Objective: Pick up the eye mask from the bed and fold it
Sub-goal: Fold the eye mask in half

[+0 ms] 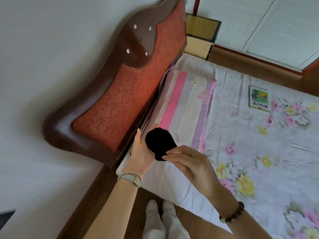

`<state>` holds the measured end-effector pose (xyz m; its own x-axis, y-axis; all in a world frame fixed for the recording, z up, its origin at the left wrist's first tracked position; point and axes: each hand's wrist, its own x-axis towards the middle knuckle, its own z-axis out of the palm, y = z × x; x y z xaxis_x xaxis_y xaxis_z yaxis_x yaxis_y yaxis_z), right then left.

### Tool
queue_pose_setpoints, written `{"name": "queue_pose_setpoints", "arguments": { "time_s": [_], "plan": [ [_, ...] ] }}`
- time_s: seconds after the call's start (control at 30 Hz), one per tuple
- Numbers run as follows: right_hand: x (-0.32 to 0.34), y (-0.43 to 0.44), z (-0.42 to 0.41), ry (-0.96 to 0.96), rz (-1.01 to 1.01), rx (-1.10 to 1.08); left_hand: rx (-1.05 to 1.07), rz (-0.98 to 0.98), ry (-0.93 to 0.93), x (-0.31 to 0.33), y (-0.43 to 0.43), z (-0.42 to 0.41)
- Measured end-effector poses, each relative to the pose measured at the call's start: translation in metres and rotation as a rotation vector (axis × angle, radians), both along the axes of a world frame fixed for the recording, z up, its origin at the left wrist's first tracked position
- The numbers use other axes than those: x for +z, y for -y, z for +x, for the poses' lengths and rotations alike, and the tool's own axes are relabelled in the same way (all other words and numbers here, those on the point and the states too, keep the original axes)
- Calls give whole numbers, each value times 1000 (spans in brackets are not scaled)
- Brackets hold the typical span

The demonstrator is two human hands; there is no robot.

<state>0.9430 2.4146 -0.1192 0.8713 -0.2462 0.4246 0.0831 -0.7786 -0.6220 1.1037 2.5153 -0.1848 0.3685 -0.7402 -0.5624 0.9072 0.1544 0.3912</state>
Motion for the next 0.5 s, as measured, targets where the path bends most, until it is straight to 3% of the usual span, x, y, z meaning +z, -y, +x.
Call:
{"name": "queue_pose_setpoints", "arguments": {
  "time_s": [0.23,0.5],
  "plan": [
    [14,25,33,14,80,-28,-75,-48,21,4,10,-14],
    [-1,40,51,-158,190,-77,-147,-3,25,7,9,-25]
  ]
}}
